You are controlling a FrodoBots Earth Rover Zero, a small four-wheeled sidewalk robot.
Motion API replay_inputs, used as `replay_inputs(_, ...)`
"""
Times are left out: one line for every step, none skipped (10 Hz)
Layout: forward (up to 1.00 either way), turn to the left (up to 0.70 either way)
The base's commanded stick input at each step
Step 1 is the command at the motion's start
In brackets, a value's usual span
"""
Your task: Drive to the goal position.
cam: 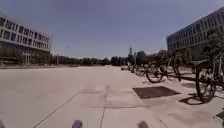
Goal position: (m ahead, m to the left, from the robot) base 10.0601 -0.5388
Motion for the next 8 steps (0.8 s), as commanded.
replay_inputs(0.85,0.0)
replay_inputs(0.85,0.0)
replay_inputs(0.85,0.0)
replay_inputs(0.85,0.0)
replay_inputs(0.85,0.0)
replay_inputs(0.85,0.0)
replay_inputs(0.85,0.0)
replay_inputs(0.85,0.0)
